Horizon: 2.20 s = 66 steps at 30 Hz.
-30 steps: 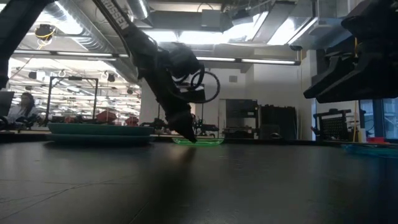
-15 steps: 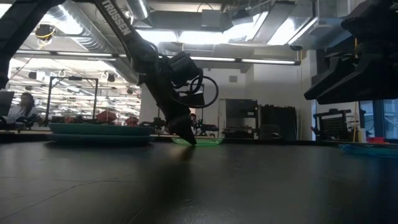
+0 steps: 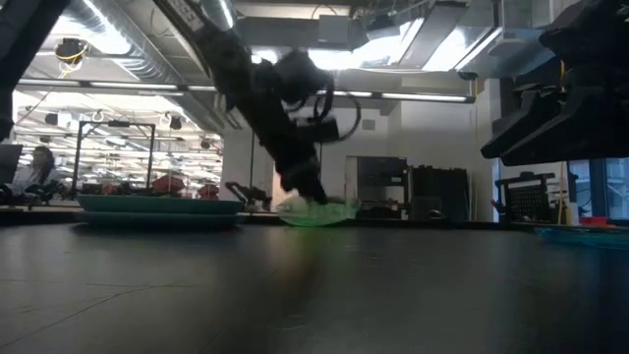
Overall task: Stack plastic plates
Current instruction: Stack the transparent green plate on top of the transparent red plate on the table, then stack the transparent blue plate on top of the transparent green plate on the table
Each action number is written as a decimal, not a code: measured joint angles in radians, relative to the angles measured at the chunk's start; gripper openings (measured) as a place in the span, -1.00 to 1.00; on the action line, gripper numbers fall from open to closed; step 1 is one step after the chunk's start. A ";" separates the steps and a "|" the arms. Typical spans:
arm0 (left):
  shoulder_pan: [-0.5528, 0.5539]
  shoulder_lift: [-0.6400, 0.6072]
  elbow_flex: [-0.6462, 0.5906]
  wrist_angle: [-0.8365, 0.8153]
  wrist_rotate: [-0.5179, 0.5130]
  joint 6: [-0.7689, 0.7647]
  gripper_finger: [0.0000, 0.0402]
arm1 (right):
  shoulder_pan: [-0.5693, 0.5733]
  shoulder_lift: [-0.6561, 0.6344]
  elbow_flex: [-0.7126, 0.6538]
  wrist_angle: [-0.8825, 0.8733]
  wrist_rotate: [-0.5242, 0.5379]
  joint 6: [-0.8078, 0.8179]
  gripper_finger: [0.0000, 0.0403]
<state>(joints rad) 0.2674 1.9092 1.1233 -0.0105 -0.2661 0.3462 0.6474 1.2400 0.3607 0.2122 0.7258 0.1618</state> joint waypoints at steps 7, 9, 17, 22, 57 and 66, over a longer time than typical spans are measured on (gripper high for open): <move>-0.100 -0.167 0.001 -0.170 -0.121 -0.091 -0.97 | 0.000 0.000 0.000 -0.005 0.000 0.002 -0.09; -0.119 -0.218 0.002 -0.232 -0.135 -0.138 -0.97 | 0.000 0.000 0.000 -0.004 0.000 0.008 -0.09; -0.146 -0.419 -0.079 -0.476 -0.169 -0.352 -0.97 | 0.000 0.000 0.000 -0.011 0.000 0.010 -0.09; -0.150 -0.544 -0.223 -0.526 -0.196 -0.486 -0.97 | 0.000 0.000 0.000 -0.013 0.000 0.010 -0.09; -0.416 -0.641 -0.535 -0.039 0.049 -0.534 -0.37 | 0.000 -0.001 0.330 -0.689 -0.068 0.447 -0.09; -0.545 -0.531 -0.535 0.351 0.078 -0.441 -0.36 | 0.000 -0.001 0.332 -0.903 -0.178 0.668 -0.09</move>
<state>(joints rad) -0.2781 1.3782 0.5884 0.3404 -0.1879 -0.0944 0.6476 1.2392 0.6922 -0.6910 0.5482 0.8301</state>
